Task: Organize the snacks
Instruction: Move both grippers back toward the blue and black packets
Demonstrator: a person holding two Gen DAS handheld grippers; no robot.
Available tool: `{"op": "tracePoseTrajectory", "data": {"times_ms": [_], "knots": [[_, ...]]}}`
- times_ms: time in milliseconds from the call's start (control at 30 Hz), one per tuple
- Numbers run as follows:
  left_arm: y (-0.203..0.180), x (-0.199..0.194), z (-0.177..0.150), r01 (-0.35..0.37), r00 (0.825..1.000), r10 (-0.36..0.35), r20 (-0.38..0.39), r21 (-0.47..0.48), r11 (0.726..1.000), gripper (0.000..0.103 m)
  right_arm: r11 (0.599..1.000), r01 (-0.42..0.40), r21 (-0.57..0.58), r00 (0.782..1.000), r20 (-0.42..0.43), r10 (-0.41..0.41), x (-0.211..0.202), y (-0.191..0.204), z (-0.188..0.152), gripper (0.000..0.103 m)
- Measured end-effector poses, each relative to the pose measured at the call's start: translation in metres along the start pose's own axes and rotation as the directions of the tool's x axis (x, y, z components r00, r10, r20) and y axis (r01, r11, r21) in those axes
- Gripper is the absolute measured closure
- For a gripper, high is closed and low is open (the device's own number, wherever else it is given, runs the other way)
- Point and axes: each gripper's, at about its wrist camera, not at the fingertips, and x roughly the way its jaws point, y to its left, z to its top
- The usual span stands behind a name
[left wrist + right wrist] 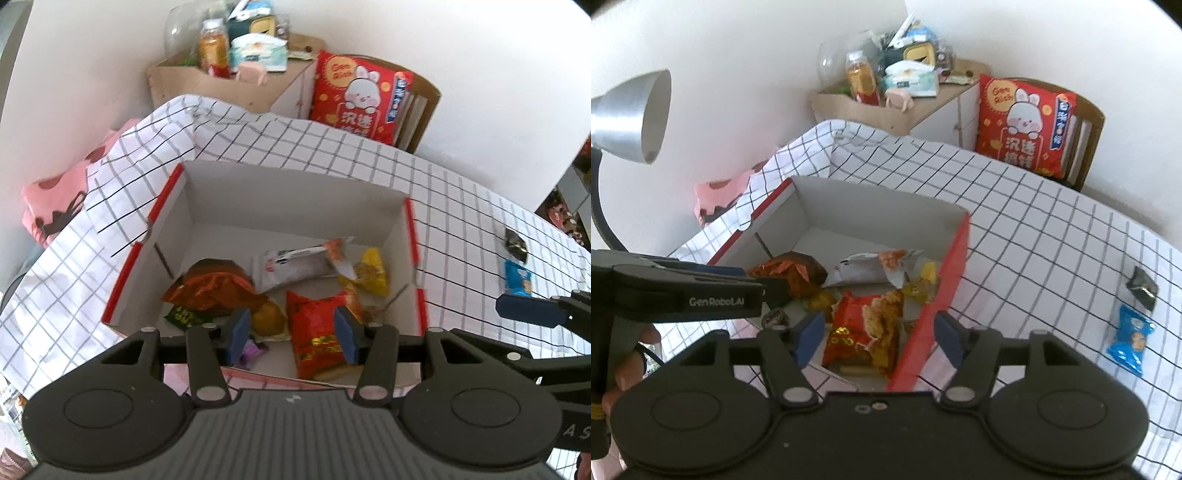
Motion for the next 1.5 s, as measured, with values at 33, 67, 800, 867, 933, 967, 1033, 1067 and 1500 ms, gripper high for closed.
{"op": "tracePoseTrajectory", "data": {"times_ms": [33, 67, 800, 867, 933, 967, 1033, 1067, 1500], "knots": [[-0.006, -0.004, -0.002, 0.002, 1.0, -0.002, 0.011, 0.01, 1.0, 0.051, 1.0, 0.001, 0.005, 1.0, 0.007, -0.001, -0.005, -0.003, -0.002, 0.035], [-0.011, -0.006, -0.003, 0.004, 1.0, -0.004, 0.02, 0.019, 1.0, 0.048, 1.0, 0.003, 0.012, 1.0, 0.012, -0.003, -0.01, -0.007, -0.003, 0.032], [-0.154, -0.028, -0.037, 0.139, 0.985, -0.153, 0.081, 0.163, 0.977, 0.03, 0.976, 0.125, 0.18, 0.983, 0.113, -0.147, -0.103, -0.126, -0.072, 0.001], [-0.168, -0.022, -0.038, 0.157, 0.984, -0.169, 0.063, 0.164, 0.974, 0.03, 0.968, 0.144, 0.207, 0.98, 0.106, -0.168, -0.107, -0.143, -0.08, 0.001], [-0.182, -0.016, -0.039, 0.162, 0.984, -0.173, 0.049, 0.165, 0.973, 0.03, 0.961, 0.161, 0.224, 0.978, 0.095, -0.186, -0.109, -0.159, -0.086, 0.001], [-0.189, -0.013, -0.039, 0.163, 0.984, -0.173, 0.044, 0.167, 0.972, 0.03, 0.958, 0.171, 0.23, 0.977, 0.088, -0.195, -0.11, -0.167, -0.089, 0.001], [-0.206, -0.007, -0.039, 0.165, 0.984, -0.173, 0.033, 0.174, 0.971, 0.03, 0.952, 0.184, 0.245, 0.975, 0.079, -0.209, -0.113, -0.183, -0.093, 0.001], [-0.213, -0.005, -0.039, 0.161, 0.985, -0.169, 0.031, 0.179, 0.971, 0.03, 0.948, 0.193, 0.253, 0.973, 0.074, -0.218, -0.114, -0.192, -0.094, 0.001], [-0.285, 0.057, -0.017, 0.099, 0.995, -0.097, -0.017, 0.2, 0.975, 0.03, 0.938, 0.244, 0.245, 0.965, 0.033, -0.259, -0.097, -0.278, -0.077, 0.001]]}}
